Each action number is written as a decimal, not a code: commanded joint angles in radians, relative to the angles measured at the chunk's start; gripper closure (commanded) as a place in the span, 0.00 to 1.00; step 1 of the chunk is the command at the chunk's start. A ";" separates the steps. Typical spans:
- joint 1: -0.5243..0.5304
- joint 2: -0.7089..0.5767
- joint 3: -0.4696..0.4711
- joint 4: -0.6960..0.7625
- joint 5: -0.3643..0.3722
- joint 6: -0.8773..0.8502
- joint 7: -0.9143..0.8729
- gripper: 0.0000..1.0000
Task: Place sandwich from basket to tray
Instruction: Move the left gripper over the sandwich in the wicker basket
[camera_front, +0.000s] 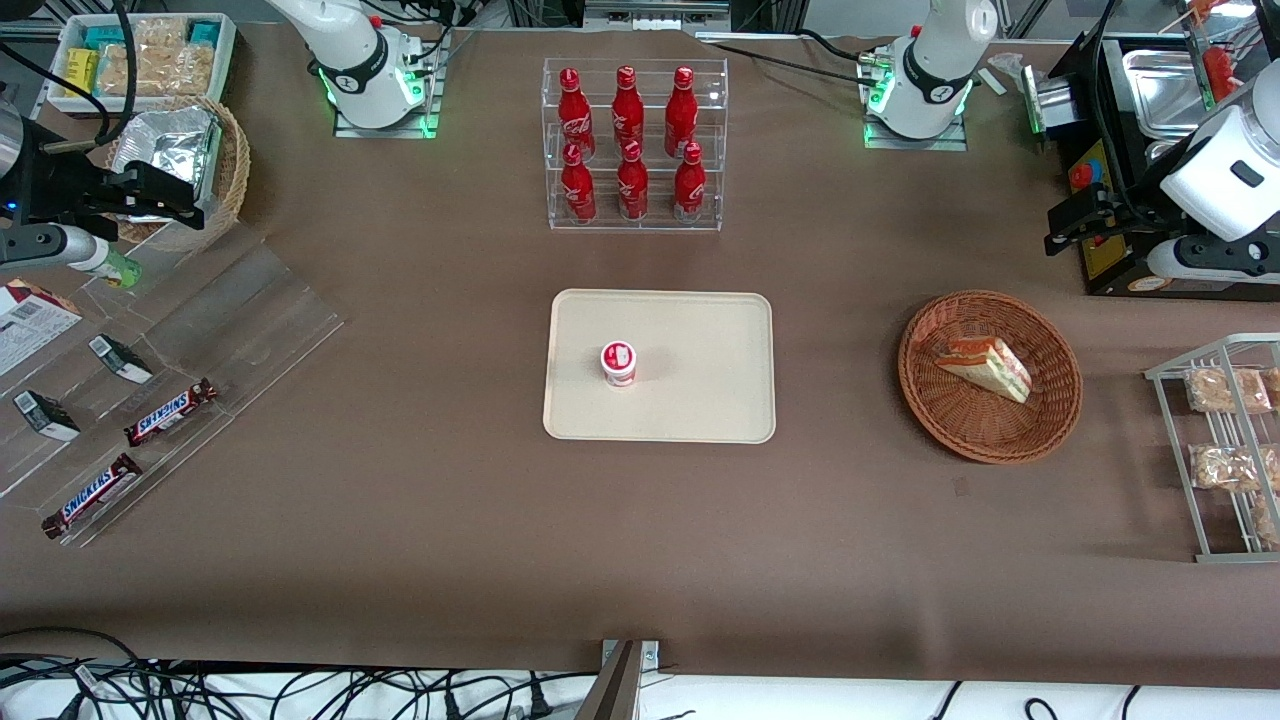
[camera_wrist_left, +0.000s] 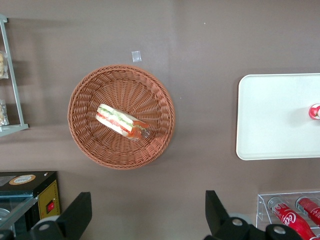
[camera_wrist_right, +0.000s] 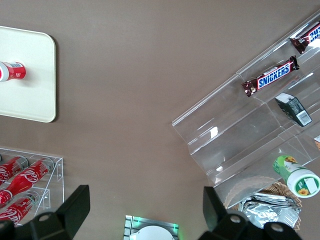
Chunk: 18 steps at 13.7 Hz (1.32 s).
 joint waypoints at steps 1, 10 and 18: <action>0.001 0.019 0.002 0.039 0.004 -0.010 0.018 0.00; 0.098 0.053 0.002 -0.223 0.129 0.214 -0.154 0.00; 0.098 0.059 0.002 -0.560 0.173 0.637 -0.667 0.00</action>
